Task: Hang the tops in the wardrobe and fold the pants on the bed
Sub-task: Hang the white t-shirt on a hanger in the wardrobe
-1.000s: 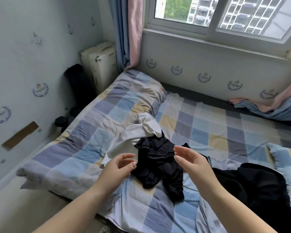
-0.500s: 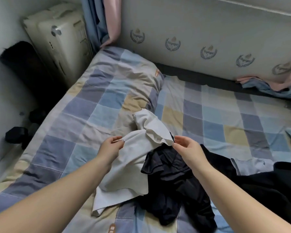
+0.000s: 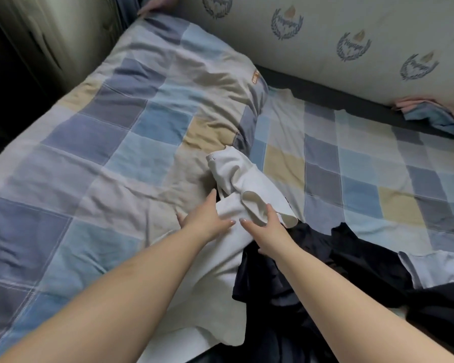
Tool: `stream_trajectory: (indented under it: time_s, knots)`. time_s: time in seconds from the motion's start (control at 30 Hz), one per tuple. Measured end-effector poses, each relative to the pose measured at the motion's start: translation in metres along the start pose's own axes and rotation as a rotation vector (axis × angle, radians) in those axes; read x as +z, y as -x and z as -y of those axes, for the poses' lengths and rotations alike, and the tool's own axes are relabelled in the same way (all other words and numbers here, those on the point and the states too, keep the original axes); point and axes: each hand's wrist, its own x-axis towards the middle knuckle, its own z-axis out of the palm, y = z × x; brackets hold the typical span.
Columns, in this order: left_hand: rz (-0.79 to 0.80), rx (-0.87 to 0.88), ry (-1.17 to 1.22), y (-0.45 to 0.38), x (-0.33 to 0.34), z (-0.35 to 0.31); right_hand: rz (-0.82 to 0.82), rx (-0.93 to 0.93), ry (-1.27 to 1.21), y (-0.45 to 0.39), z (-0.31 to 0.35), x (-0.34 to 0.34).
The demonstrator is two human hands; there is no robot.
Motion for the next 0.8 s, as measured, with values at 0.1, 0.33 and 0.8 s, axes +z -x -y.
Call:
stream_trajectory:
  time_s: [0.1,0.33,0.8]
  knots:
    - [0.141,0.151,0.214,0.007,-0.003,-0.003,-0.016,0.037,-0.137,-0.01,0.002,0.012]
    - [0.658,0.268,0.459,0.074,-0.031,-0.007,-0.178,0.098,-0.277,0.001,0.031,0.004]
    - [-0.016,-0.289,1.447,0.182,-0.15,-0.058,-0.131,-0.679,0.006,0.207,0.107,-0.035]
